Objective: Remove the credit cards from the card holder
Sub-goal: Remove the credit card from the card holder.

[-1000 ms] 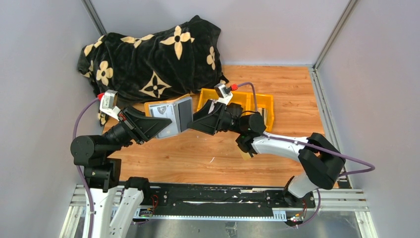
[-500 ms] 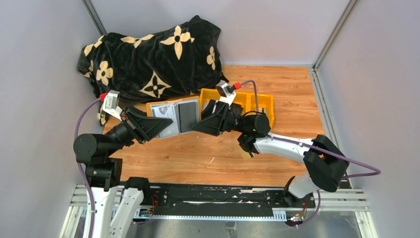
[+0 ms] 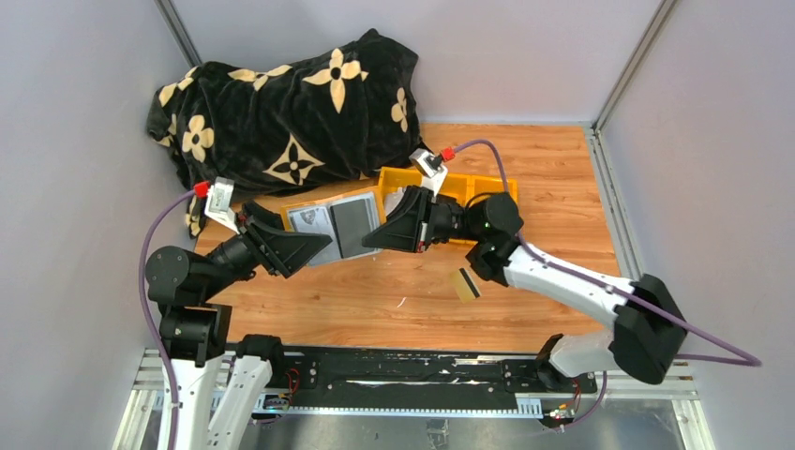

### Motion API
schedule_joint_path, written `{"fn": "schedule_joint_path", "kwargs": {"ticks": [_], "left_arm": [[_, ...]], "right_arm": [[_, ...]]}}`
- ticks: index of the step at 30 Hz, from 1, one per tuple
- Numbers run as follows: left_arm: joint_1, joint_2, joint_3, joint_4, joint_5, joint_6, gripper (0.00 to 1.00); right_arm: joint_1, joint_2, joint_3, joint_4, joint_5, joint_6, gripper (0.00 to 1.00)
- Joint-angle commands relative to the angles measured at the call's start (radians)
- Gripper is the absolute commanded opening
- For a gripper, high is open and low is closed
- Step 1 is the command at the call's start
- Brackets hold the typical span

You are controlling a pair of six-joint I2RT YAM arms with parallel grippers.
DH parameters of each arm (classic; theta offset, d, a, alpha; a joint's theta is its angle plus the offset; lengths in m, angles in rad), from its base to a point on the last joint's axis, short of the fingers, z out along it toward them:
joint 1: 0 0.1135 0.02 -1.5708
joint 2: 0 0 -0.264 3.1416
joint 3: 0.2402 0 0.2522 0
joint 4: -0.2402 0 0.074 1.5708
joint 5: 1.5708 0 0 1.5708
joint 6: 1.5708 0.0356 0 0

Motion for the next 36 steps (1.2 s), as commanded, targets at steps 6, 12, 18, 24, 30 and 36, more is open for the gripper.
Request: {"fn": "schedule_joint_path", "kwargs": {"ticks": [6,12,18,24,30,36], "left_arm": [[0.005,0.079,0.164,-0.446,-0.005,0.506,0.8],[0.005,0.125,0.22,-0.467,0.141,0.578,0.81],[0.005,0.149,0.153,-0.472,0.276,0.577,0.89],[0.003,0.129,0.097,-0.507,0.337,0.687,0.88],[-0.012,0.1,0.07,-0.53,0.355,0.738,0.86],[-0.021,0.115,0.061,-0.534,0.376,0.73,0.71]], "right_arm": [[-0.023,-0.13,0.453,-1.514,-0.165,-0.961,0.0],[-0.013,0.006,0.677,-1.974,-0.148,-1.24,0.0],[0.05,0.111,0.841,-2.121,-0.144,-1.365,0.0],[0.091,0.204,1.015,-2.24,-0.175,-1.445,0.0],[0.124,0.277,1.133,-2.3,-0.227,-1.49,0.0],[0.141,0.34,1.215,-2.319,-0.238,-1.496,0.0]]}}
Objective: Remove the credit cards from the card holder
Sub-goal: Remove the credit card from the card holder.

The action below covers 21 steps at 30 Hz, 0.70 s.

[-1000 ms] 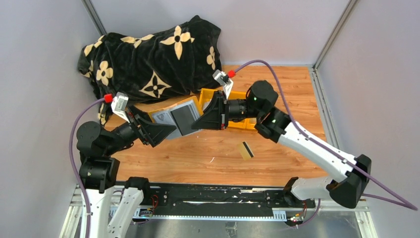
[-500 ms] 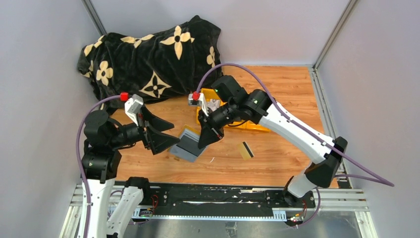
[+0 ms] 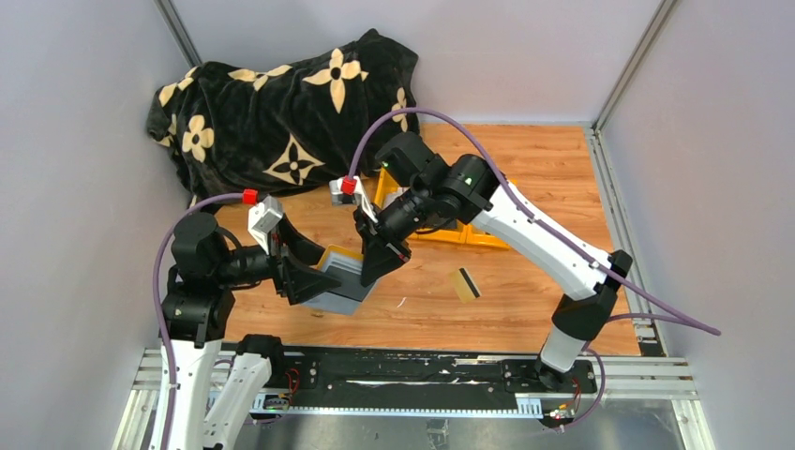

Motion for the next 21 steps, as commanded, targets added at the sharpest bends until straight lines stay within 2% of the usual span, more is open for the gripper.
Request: {"fn": "schedule_joint_path", "kwargs": {"ticks": [1,4,8,10,12,13,15,19,21], "left_arm": [[-0.015,0.01,-0.005,-0.012,0.038,0.013,0.68],[-0.019,0.008,-0.007,-0.011,0.044,0.017,0.54],[-0.019,0.006,-0.021,-0.011,0.029,0.03,0.29],[-0.019,0.006,-0.019,-0.014,0.001,0.038,0.16],[-0.019,0.007,-0.004,-0.017,-0.043,0.043,0.05],[-0.019,0.009,0.008,-0.012,-0.06,0.039,0.04],[-0.019,0.007,0.014,0.055,-0.102,-0.028,0.01],[-0.019,-0.049,-0.075,0.395,-0.186,-0.339,0.0],[-0.019,-0.088,-0.132,0.557,-0.238,-0.527,0.0]], "right_arm": [[0.02,0.035,0.084,-0.037,-0.051,-0.027,0.0],[0.022,0.053,0.108,-0.037,-0.054,-0.025,0.0],[0.021,0.066,0.137,-0.029,-0.06,-0.016,0.0],[0.02,0.053,0.121,0.012,-0.06,0.004,0.15],[0.013,0.0,0.043,0.131,-0.068,0.053,0.39],[0.006,-0.039,-0.022,0.228,-0.074,0.094,0.47],[-0.032,-0.142,-0.26,0.513,-0.097,0.268,0.57],[-0.104,-0.342,-0.736,1.425,-0.073,0.735,0.76],[-0.121,-0.381,-0.875,1.771,-0.009,0.889,0.81]]}}
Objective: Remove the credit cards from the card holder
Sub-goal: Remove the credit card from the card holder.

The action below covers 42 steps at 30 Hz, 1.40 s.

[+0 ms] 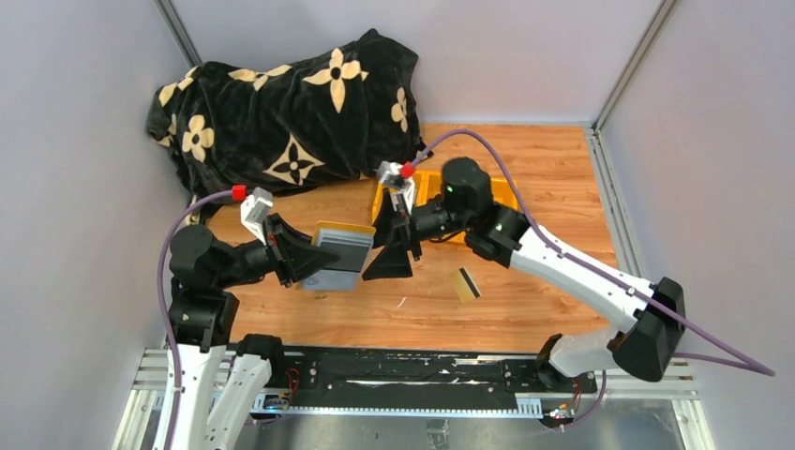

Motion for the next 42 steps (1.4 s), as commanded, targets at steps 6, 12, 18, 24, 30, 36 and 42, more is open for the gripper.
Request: {"fn": "schedule_joint_path", "kwargs": {"ticks": [6,12,18,24,30,36,42], "left_arm": [[-0.001,-0.075,-0.099,0.437,-0.209,-0.457,0.0],[0.0,-0.092,-0.086,0.422,-0.226,-0.485,0.0],[-0.001,-0.101,-0.085,0.336,-0.225,-0.442,0.22],[0.0,0.002,-0.037,0.17,-0.017,-0.319,0.75],[-0.001,0.052,0.008,0.015,0.06,-0.169,0.73],[-0.004,0.042,-0.003,-0.063,0.104,-0.068,0.58],[-0.006,0.042,-0.027,-0.106,0.127,0.014,0.47]], "right_arm": [[-0.044,-0.003,-0.336,1.297,0.11,0.763,0.72],[-0.044,0.113,-0.334,1.552,0.137,0.96,0.48],[-0.063,0.128,-0.305,1.517,0.06,1.006,0.1],[-0.103,0.064,-0.134,0.794,-0.201,0.683,0.0],[-0.084,0.152,0.272,-0.293,-0.191,0.012,0.0],[-0.05,0.26,0.474,-0.601,-0.132,-0.165,0.0],[0.022,0.379,0.69,-0.861,-0.027,-0.308,0.0]]}}
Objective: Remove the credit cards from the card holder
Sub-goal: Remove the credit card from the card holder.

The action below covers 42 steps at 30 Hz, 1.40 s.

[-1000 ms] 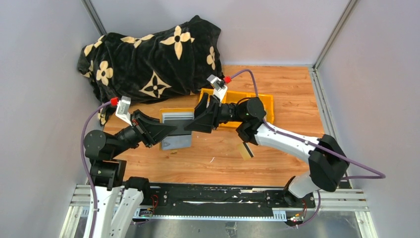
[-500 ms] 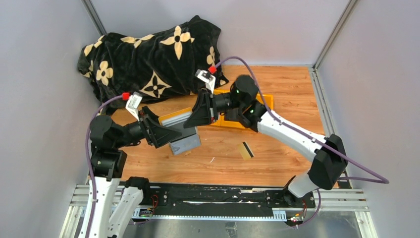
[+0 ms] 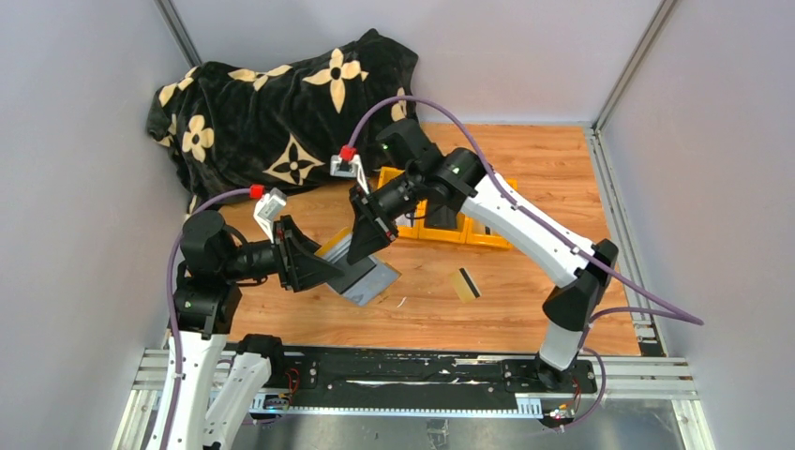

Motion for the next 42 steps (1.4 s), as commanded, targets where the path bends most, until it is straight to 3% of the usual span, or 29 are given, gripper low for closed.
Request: {"fn": "schedule_joint_path", "kwargs": {"ticks": [1,7,12,16,19,22,26,28,33,38,42], "left_arm": [[-0.007,-0.005,-0.02,-0.062,0.046,0.099,0.45],[-0.017,-0.006,-0.022,-0.193,0.046,0.254,0.23],[-0.017,-0.008,0.029,-0.244,0.027,0.3,0.07],[-0.017,-0.008,0.067,-0.252,-0.008,0.288,0.0],[-0.017,-0.005,0.096,-0.225,-0.046,0.245,0.0],[-0.017,-0.023,0.069,-0.047,-0.085,0.07,0.0],[-0.017,-0.107,-0.063,0.331,-0.174,-0.296,0.0],[-0.017,-0.126,-0.095,0.426,-0.216,-0.374,0.0],[-0.017,-0.121,-0.088,0.435,-0.248,-0.427,0.0],[-0.017,-0.112,-0.064,0.468,-0.264,-0.479,0.0],[-0.017,-0.116,-0.062,0.456,-0.282,-0.472,0.0]], "right_arm": [[0.057,0.057,0.156,-0.282,0.062,-0.152,0.0],[0.069,0.074,0.218,-0.289,0.064,-0.15,0.0],[0.069,0.058,0.211,-0.234,-0.004,-0.123,0.26],[0.062,-0.065,-0.061,0.18,-0.114,0.078,0.47],[0.041,-0.192,-0.36,0.697,-0.152,0.381,0.52],[0.015,-0.266,-0.563,1.098,-0.148,0.638,0.53],[0.007,-0.304,-0.69,1.31,-0.129,0.779,0.52],[0.007,-0.312,-0.728,1.382,-0.122,0.826,0.52],[0.006,-0.32,-0.844,1.613,-0.091,0.948,0.52],[-0.006,-0.27,-0.946,2.005,-0.036,1.185,0.51],[-0.028,-0.192,-0.957,2.312,0.027,1.417,0.34]]}}
